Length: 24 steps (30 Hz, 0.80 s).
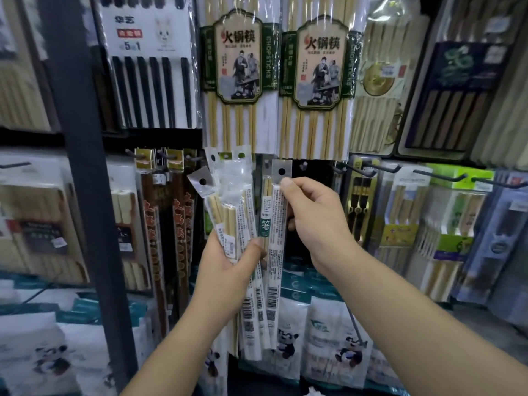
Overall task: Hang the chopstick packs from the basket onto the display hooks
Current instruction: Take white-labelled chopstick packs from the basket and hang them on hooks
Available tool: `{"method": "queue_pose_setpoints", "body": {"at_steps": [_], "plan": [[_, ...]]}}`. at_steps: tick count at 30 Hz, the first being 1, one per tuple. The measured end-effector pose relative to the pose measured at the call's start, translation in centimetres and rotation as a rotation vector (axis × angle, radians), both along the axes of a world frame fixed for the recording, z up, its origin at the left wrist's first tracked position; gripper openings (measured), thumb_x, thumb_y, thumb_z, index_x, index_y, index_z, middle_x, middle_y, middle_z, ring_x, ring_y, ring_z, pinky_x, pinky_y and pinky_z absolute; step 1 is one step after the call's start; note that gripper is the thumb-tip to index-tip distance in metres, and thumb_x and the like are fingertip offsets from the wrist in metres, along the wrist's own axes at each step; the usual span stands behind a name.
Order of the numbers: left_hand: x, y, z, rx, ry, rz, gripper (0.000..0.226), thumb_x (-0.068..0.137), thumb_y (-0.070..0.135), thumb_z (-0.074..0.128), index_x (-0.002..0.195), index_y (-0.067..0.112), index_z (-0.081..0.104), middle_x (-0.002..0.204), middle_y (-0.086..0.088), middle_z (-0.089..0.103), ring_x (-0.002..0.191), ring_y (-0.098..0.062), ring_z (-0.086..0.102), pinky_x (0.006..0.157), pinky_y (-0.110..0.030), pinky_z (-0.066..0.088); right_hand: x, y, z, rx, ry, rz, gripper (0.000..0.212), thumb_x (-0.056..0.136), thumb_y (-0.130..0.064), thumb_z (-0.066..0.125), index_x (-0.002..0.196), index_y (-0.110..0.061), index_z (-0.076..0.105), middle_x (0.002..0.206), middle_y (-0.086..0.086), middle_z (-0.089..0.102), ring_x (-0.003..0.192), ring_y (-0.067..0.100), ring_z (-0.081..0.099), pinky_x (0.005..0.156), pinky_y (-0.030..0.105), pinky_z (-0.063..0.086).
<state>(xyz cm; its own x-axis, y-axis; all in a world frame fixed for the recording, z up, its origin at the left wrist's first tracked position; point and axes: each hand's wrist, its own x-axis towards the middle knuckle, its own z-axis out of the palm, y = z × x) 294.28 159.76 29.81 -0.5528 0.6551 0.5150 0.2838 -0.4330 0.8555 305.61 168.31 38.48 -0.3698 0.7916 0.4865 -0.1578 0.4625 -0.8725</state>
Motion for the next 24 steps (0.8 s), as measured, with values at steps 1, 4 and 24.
{"method": "queue_pose_setpoints", "body": {"at_steps": [1,4,24], "plan": [[-0.3,0.0,-0.1,-0.001,-0.004,-0.001,0.019,0.096,0.029,0.07,0.111,0.035,0.061,0.099,0.007,0.077,0.088,-0.013,0.074,0.081,-0.027,0.059,-0.3,0.2,0.2,-0.005,0.003,-0.001,0.026,0.101,-0.034,0.059,0.081,-0.026,0.074,0.067,-0.007,0.059,0.061,0.004,0.053,0.059,0.024,0.047],[-0.8,-0.1,0.1,-0.018,0.022,-0.004,0.031,0.086,0.048,0.069,0.112,0.035,0.06,0.097,0.002,0.076,0.088,-0.019,0.074,0.089,-0.044,0.058,-1.3,0.6,0.8,-0.008,0.021,0.004,0.03,0.101,-0.034,0.06,0.079,-0.019,0.074,0.064,-0.008,0.06,0.056,0.003,0.052,0.05,0.017,0.043],[-2.0,-1.0,0.5,-0.044,0.07,-0.081,0.013,0.101,0.021,0.061,0.106,0.008,0.062,0.076,-0.003,0.076,0.086,-0.013,0.073,0.077,-0.003,0.044,-3.6,2.6,0.7,0.092,-0.12,-0.159,0.04,0.101,-0.033,0.058,0.066,-0.014,0.056,0.048,-0.014,0.037,0.049,0.004,0.037,0.055,0.021,0.038]]}}
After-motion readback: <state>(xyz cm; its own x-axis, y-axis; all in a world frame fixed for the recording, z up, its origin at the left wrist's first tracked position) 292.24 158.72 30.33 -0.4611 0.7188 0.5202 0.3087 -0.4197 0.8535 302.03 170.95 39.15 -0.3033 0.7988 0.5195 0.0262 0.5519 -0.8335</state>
